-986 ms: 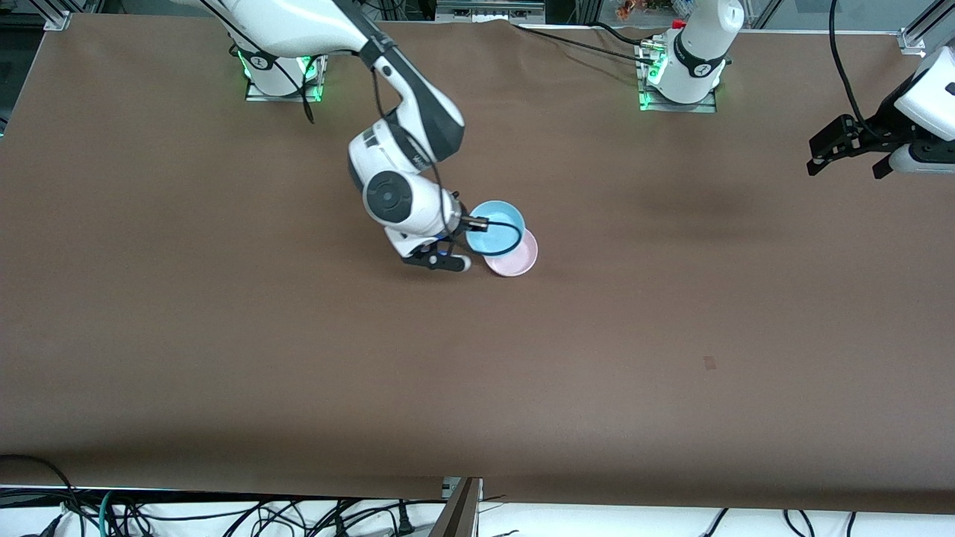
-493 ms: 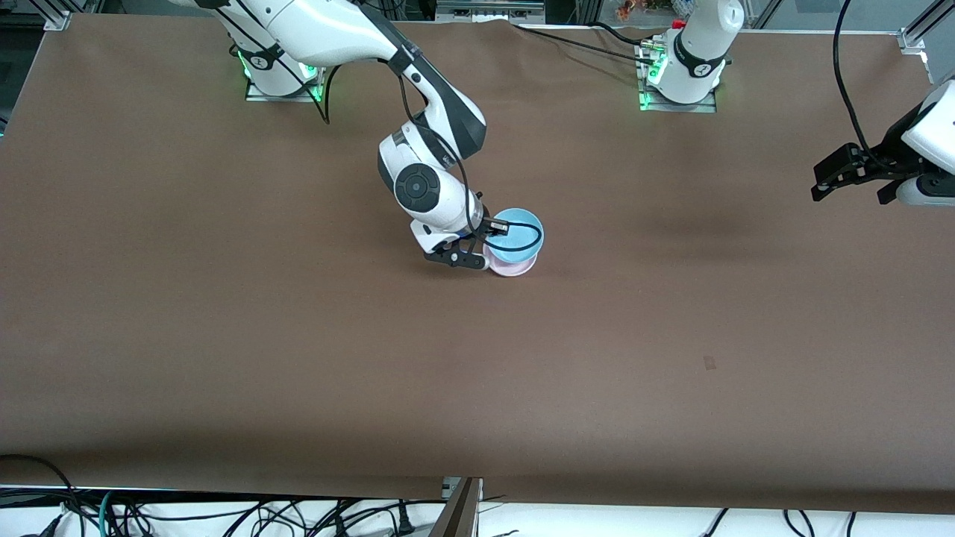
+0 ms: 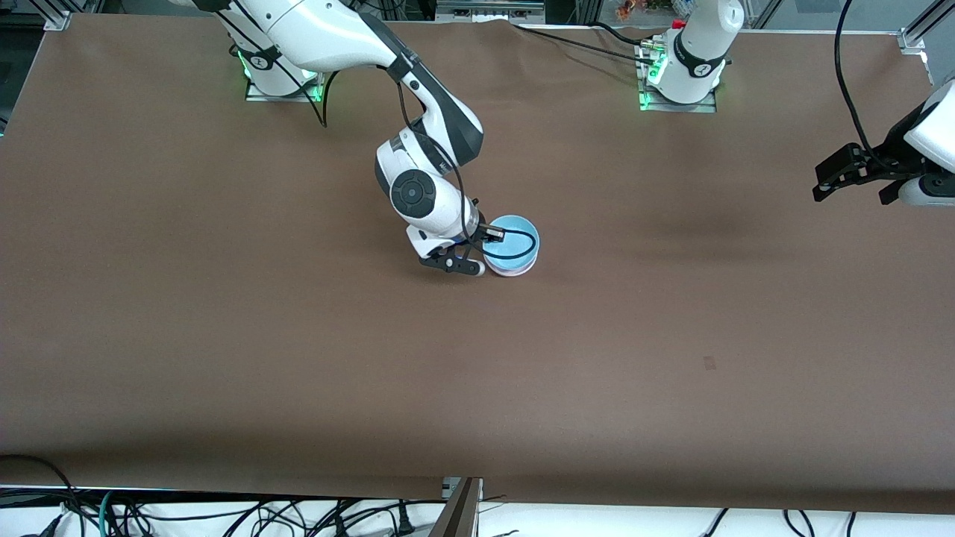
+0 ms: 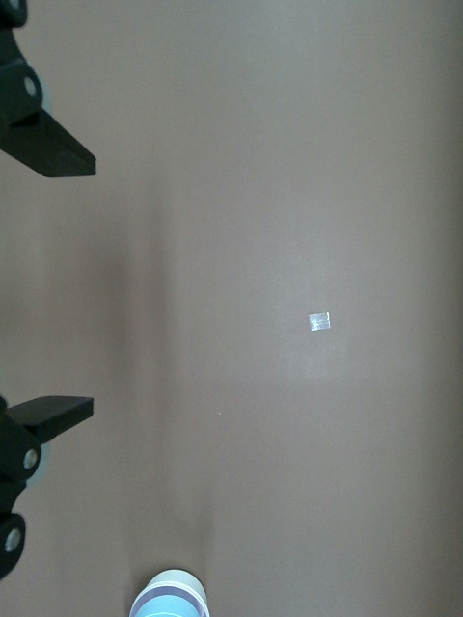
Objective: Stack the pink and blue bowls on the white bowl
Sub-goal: 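Lower the blue bowl into the pink bowl and open the right gripper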
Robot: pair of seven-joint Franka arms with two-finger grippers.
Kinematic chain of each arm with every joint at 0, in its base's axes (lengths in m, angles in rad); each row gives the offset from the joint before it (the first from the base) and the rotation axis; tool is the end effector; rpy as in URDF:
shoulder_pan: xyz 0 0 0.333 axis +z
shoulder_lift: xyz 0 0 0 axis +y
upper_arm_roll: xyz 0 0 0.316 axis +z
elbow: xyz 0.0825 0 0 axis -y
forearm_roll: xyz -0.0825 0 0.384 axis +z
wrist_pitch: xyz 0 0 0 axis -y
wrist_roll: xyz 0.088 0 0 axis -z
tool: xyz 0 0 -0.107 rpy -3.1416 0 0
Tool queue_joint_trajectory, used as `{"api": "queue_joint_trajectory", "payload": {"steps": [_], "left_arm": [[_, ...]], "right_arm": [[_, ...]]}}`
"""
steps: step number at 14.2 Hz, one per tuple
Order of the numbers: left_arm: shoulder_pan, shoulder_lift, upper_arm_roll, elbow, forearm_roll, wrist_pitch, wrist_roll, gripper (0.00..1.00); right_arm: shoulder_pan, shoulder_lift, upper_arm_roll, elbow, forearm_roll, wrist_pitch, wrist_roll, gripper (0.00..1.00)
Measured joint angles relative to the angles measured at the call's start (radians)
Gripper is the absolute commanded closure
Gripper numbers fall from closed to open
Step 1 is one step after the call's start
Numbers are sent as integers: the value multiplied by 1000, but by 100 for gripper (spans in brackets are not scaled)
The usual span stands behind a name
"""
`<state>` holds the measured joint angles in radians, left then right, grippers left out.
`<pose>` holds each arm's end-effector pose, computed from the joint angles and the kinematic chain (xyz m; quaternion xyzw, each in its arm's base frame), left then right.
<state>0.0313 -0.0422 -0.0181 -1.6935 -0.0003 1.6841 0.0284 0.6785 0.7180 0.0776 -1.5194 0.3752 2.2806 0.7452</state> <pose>0.5499 0.0070 0.5995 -0.9998 0.0076 -0.0164 0.0006 0.5217 0.4914 0.2439 -0.9777 0.1229 0.1002 0.1376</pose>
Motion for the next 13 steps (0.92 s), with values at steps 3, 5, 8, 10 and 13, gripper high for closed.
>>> {"api": "queue_joint_trajectory", "payload": {"steps": [3, 5, 8, 10, 13], "left_arm": [[13, 0, -16, 1, 0, 0, 0, 0], [14, 0, -18, 1, 0, -2, 0, 0], [17, 0, -21, 2, 0, -10, 0, 0], [17, 0, -21, 2, 0, -14, 0, 0], [17, 0, -22, 2, 0, -14, 0, 0]], "right_arm": [[0, 8, 0, 0, 0, 35, 15, 100], [3, 18, 1, 0, 0, 61, 33, 100], [4, 26, 0, 0, 0, 72, 36, 48], [1, 26, -1, 2, 0, 74, 37, 0], [2, 21, -1, 21, 0, 73, 48, 0]]}}
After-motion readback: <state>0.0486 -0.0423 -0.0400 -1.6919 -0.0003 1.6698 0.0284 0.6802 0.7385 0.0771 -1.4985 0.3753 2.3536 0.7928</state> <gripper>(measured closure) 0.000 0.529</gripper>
